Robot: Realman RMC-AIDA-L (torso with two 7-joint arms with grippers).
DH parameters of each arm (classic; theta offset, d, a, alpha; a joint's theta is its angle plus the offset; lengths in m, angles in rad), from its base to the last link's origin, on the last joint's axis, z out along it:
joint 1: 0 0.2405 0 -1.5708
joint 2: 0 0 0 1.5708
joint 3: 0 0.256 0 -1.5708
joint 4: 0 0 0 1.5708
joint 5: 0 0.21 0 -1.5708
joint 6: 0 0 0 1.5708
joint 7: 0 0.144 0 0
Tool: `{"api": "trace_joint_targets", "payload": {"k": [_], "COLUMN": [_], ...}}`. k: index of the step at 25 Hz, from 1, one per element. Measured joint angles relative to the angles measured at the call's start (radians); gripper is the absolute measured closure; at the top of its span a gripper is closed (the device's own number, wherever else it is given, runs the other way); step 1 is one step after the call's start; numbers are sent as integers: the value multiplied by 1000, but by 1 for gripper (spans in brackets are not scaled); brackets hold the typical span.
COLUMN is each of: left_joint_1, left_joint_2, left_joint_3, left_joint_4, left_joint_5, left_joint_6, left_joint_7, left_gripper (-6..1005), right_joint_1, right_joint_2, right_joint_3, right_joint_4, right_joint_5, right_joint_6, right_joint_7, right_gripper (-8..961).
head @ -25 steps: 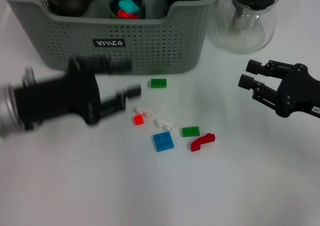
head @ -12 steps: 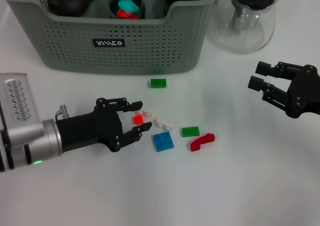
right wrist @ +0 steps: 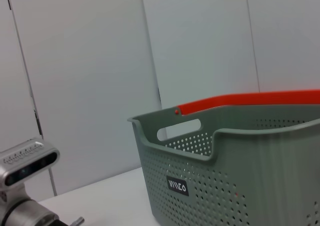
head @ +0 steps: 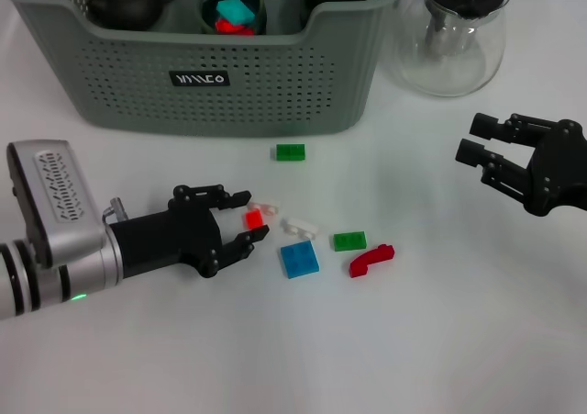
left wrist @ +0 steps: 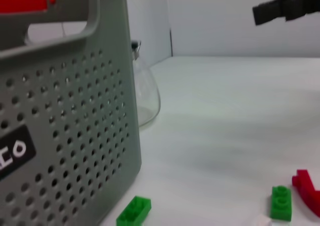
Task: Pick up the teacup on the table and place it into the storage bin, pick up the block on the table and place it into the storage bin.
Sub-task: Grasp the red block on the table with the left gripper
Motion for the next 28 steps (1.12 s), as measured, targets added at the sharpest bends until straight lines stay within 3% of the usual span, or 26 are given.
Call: {"api": "trace_joint_targets", "payload": {"k": [17,28], "left_joint_1": [-27,-38], "left_joint_2": [-2,-4], "left_joint_3": [27,21], "left_joint_4": [-41,-50], "left_joint_5": [7,1], "left_joint_6": [-61,-91], "left_joint_7": [3,-4], "left_gripper": [526,626], "right_joint_1": [0,3], "right_joint_2": [1,2], "right_joint_3": [0,0], "right_joint_4": [0,0], "right_joint_5": [0,0], "right_joint_6": [0,2], "right_joint_7": [0,0], "right_gripper": [540,540]}}
